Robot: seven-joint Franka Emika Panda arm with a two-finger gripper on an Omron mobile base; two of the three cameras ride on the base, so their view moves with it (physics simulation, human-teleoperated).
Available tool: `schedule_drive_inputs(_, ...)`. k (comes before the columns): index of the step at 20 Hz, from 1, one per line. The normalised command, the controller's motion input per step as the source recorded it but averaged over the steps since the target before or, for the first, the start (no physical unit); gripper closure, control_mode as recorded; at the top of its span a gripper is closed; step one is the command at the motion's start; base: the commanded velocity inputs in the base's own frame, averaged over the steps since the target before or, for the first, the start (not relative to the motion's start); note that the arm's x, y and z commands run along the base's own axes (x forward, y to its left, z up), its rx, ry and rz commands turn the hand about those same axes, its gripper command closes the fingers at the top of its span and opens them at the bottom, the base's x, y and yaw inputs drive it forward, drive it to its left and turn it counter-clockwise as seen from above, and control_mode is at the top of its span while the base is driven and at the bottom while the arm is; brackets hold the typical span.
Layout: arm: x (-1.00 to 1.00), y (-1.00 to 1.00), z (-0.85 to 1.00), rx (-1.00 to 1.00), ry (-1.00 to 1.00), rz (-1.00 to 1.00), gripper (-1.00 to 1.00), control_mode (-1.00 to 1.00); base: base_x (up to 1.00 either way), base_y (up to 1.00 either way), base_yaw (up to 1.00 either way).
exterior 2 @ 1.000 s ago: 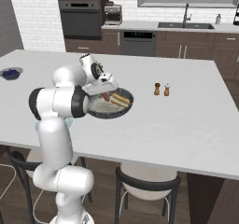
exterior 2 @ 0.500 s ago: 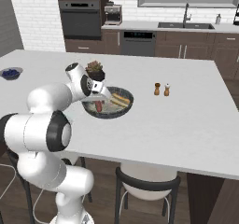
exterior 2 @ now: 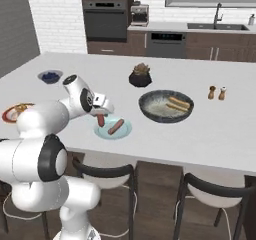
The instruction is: Place one bun and one sausage from the bowl on each plate.
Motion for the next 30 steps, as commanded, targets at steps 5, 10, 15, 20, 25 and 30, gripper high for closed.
schedule_drive_inputs(5,0.00,0.00,0.00,0.00,0.00,0.00,1.00,1.00,0.00,1.00,0.00)
schedule_drive_inputs(10,0.00,0.00,0.00,0.00,0.00,0.00,1.00,1.00,0.05,1.00,0.01)
schedule_drive_inputs(15,0.00,0.00,0.00,0.00,0.00,0.00,1.00,1.00,0.82,0.57,0.00)
schedule_drive_inputs(20,0.89,0.47,0.02,0.13,0.16,0.16,1.00,-1.00,0.00,0.00,0.00)
schedule_drive_inputs(25,0.15,0.96,-0.11,0.06,0.22,0.35,1.00,-1.00,0.00,0.00,0.00)
schedule_drive_inputs(30,-0.57,0.49,-0.62,-0.04,0.15,0.23,1.00,-1.00,0.00,0.00,0.00)
